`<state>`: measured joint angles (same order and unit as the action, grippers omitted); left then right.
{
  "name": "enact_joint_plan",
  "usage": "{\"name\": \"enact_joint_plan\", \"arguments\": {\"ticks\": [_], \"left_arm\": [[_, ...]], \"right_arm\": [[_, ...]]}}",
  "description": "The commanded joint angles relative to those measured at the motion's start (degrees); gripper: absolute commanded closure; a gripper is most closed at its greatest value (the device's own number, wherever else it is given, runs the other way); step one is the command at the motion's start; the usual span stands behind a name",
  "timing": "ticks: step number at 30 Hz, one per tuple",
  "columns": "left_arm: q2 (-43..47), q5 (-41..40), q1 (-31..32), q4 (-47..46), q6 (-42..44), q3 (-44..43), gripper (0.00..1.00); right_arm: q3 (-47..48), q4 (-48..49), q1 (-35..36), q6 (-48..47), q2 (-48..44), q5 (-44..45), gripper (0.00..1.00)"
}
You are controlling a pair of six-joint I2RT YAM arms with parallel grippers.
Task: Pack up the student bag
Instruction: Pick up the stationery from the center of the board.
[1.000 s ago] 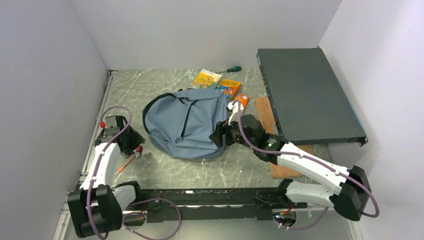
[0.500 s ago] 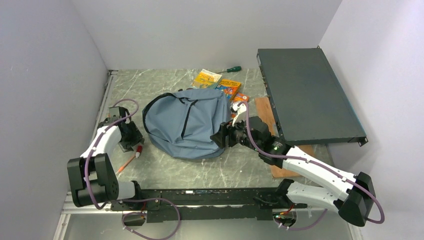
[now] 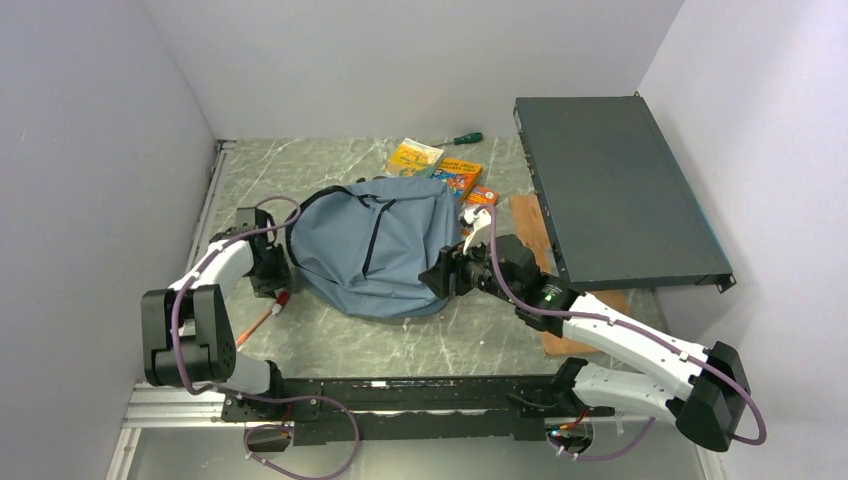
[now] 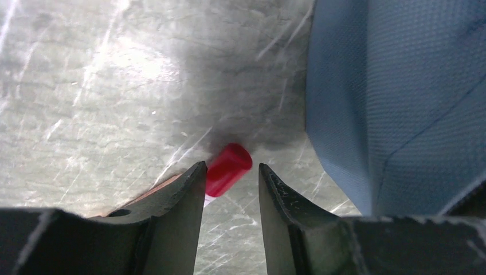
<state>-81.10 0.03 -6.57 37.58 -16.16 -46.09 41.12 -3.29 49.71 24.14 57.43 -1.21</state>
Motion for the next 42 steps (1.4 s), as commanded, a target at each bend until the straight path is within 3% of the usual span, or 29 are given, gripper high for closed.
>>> {"name": "enact_joint_plan", "arguments": {"ticks": [1, 8, 11, 20, 24, 35, 42], "left_arm": [[-2.6, -1.2, 1.9, 0.0, 1.9, -2.4, 0.58], [-5.1, -1.6, 2.8, 1.3, 1.3, -3.6, 0.73], [-4.7, -2.6, 3.7, 1.6, 0.9, -3.4, 0.74], [-4.8, -4.0, 4.7, 5.0, -2.4, -3.7, 0.5], [-3.8, -3.6, 4.7, 6.6, -3.9, -3.2, 0.49], [-5.5, -4.0, 6.2, 6.3, -5.6, -2.4, 0.64], [-1.9, -3.9, 6.2, 8.5, -6.6, -3.4, 1.0]], "right_arm": [[0.3, 3.1, -0.1, 0.5, -0.1, -0.8, 0.33], [-0.4, 3.1, 0.0, 0.8, -1.4, -0.2, 0.34], [-0.2, 3.0, -0.1, 0.8, -1.3, -0.1, 0.34], [-0.4, 3.0, -0.1, 1.6, -1.6, -0.2, 0.34], [-1.1, 4.2, -0.1, 2.3, -2.1, -0.1, 0.34], [-0.3, 5.1, -0.1, 2.6, -1.3, -1.0, 0.34], [-0.7, 5.1, -0.1, 2.7, -1.4, -0.3, 0.34]]}}
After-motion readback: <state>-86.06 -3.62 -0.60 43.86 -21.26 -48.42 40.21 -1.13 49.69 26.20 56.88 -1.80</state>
